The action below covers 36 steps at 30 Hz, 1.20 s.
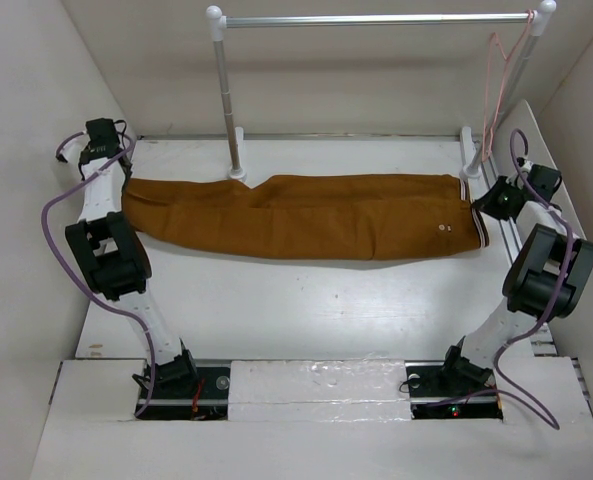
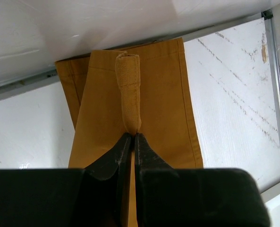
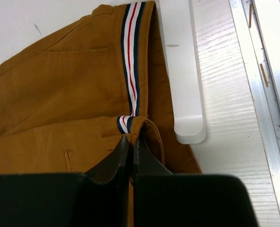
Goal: Place the trousers on the hanger
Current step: Fold the trousers at the center of the board.
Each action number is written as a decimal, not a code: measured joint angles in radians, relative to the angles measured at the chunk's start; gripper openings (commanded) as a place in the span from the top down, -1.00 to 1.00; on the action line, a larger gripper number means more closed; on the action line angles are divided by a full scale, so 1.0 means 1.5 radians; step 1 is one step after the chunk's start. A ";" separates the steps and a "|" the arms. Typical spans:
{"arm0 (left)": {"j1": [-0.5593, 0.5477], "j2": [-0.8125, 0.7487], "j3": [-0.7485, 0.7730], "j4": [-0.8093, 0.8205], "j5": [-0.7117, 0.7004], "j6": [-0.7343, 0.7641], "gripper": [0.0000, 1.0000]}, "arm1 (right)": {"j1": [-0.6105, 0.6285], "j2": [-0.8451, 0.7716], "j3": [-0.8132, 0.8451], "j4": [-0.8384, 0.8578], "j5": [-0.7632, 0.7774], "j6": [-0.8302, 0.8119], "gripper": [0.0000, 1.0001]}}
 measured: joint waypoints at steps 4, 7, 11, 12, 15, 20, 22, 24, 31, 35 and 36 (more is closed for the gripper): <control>0.003 -0.018 -0.001 -0.006 -0.001 0.004 1.00 | -0.002 -0.054 -0.042 0.014 0.017 0.017 1.00; 0.003 -0.052 -0.009 -0.008 0.002 0.009 1.00 | -0.010 -0.111 -0.064 0.028 0.019 0.041 1.00; 0.003 -0.091 0.005 -0.017 0.001 0.020 1.00 | -0.015 -0.109 -0.028 0.055 0.011 0.068 1.00; 0.003 -0.091 0.021 -0.022 0.001 0.022 1.00 | -0.015 -0.092 -0.006 0.058 0.009 0.075 1.00; 0.003 -0.058 0.087 -0.033 -0.001 0.026 1.00 | -0.013 -0.007 0.069 0.076 0.006 0.090 1.00; -0.002 0.066 0.214 -0.055 -0.011 0.034 1.00 | -0.010 0.139 0.136 0.148 -0.014 0.144 1.00; -0.006 0.109 0.236 -0.057 -0.014 0.041 1.00 | -0.008 0.179 0.147 0.167 -0.022 0.169 1.00; -0.010 0.138 0.238 -0.063 -0.018 0.050 1.00 | -0.002 0.207 0.168 0.167 -0.022 0.183 0.97; -0.010 0.196 0.265 -0.082 -0.012 0.097 0.81 | 0.027 0.216 0.219 0.182 0.001 0.187 -0.36; -0.009 0.200 0.285 -0.092 -0.001 0.128 1.00 | 0.030 0.172 0.189 0.181 0.010 0.169 -0.45; -0.009 0.198 0.289 -0.094 0.002 0.132 1.00 | 0.030 0.146 0.165 0.183 0.015 0.165 -0.45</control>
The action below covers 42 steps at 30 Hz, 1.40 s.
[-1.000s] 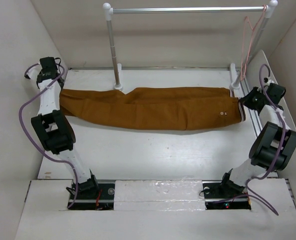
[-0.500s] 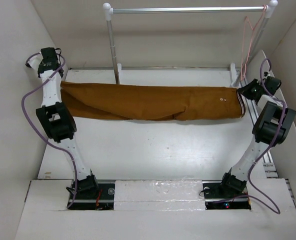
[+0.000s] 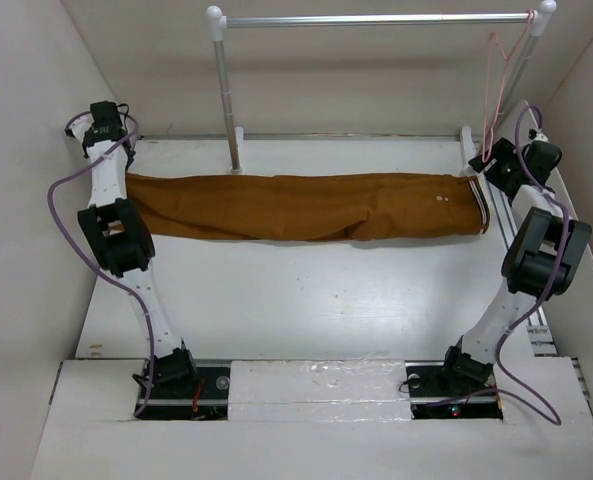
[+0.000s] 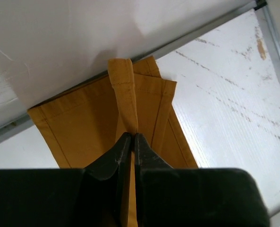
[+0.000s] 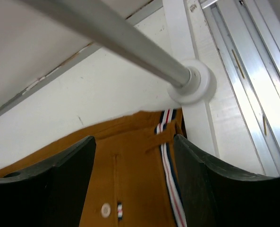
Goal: Place the trousers on the hanger
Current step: Fold the trousers at the center of the board.
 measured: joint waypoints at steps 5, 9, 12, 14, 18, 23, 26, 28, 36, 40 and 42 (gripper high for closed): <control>-0.003 -0.104 -0.077 -0.008 0.014 0.002 1.00 | 0.000 -0.133 -0.108 0.005 0.030 -0.012 -0.45; -0.006 -0.248 -0.193 -0.011 0.007 0.000 1.00 | 0.001 -0.190 -0.161 0.025 0.047 -0.012 -0.44; -0.006 -0.384 -0.260 -0.025 -0.003 -0.003 1.00 | 0.002 -0.194 -0.184 0.035 0.052 -0.005 -0.45; -0.006 -0.452 -0.280 -0.031 -0.014 -0.004 1.00 | 0.005 -0.192 -0.193 0.035 0.053 0.002 -0.45; -0.003 -0.499 -0.290 -0.046 -0.032 -0.004 1.00 | 0.010 -0.184 -0.195 0.039 0.049 0.008 -0.45; 0.007 -0.323 -0.170 -0.095 -0.041 -0.003 1.00 | 0.012 -0.179 -0.195 0.036 0.043 0.001 -0.44; 0.009 -0.130 -0.010 -0.089 -0.034 -0.002 1.00 | 0.013 -0.179 -0.195 0.031 0.044 -0.014 -0.44; 0.009 -0.042 0.028 -0.084 -0.016 -0.003 1.00 | 0.014 -0.181 -0.197 0.024 0.045 -0.025 -0.44; 0.013 0.119 0.092 -0.086 0.043 0.007 -0.01 | 0.059 -0.294 -0.252 -0.053 0.089 -0.080 -0.64; 0.006 0.109 0.087 -0.074 0.049 0.032 -0.26 | 0.064 -0.354 -0.291 -0.092 0.106 -0.086 -0.73; 0.001 0.091 0.071 -0.068 0.049 0.043 -0.27 | 0.049 -0.364 -0.317 -0.093 0.105 -0.078 -0.72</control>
